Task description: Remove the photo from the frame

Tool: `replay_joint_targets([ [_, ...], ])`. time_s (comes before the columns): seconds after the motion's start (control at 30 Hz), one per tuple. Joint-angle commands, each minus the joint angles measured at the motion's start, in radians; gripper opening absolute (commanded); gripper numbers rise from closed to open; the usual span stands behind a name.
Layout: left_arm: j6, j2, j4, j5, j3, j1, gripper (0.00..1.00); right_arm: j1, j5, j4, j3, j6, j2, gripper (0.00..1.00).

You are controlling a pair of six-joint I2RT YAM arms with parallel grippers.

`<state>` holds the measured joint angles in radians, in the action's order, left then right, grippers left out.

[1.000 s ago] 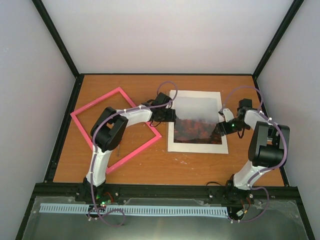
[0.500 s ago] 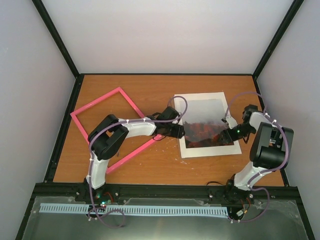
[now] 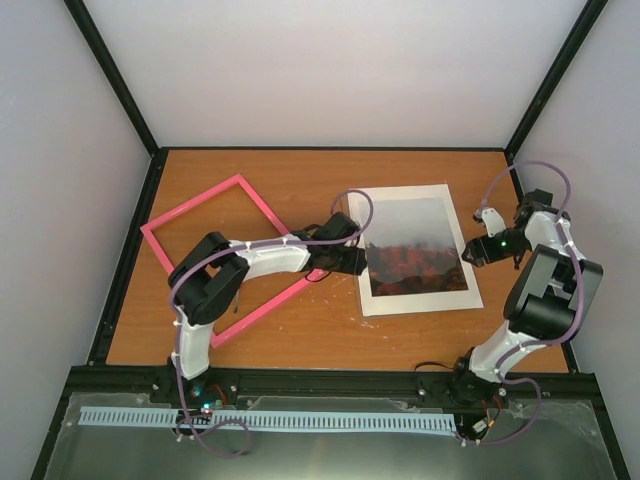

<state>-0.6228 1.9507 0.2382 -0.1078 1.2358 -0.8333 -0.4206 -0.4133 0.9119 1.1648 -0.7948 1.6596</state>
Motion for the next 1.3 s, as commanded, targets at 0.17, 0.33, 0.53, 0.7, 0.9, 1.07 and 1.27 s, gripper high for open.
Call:
replay_joint_targets([
  [0.17,-0.061,0.114,0.079,0.068,0.168,0.006,0.64,-0.008,0.04,-0.044,0.032,0.0,0.206,0.79],
  [0.33,-0.069,0.122,0.078,0.043,0.139,0.005,0.64,-0.009,0.043,-0.041,-0.022,-0.031,0.22,0.78],
  [0.53,-0.024,0.131,0.006,-0.066,0.085,-0.003,0.62,-0.009,0.034,0.007,-0.118,-0.121,0.172,0.73],
  [0.7,0.004,0.079,0.012,-0.101,0.03,-0.038,0.6,-0.011,0.061,0.081,-0.218,-0.261,0.075,0.7],
  [0.9,-0.021,-0.016,-0.027,-0.106,-0.096,-0.07,0.57,-0.024,0.096,0.144,-0.322,-0.352,-0.066,0.7],
  [1.07,-0.075,-0.104,-0.041,-0.087,-0.186,-0.079,0.56,-0.03,0.103,0.183,-0.352,-0.368,-0.144,0.7],
  [1.27,-0.085,-0.171,-0.011,-0.05,-0.208,-0.079,0.56,-0.066,0.139,0.189,-0.316,-0.321,-0.204,0.7],
])
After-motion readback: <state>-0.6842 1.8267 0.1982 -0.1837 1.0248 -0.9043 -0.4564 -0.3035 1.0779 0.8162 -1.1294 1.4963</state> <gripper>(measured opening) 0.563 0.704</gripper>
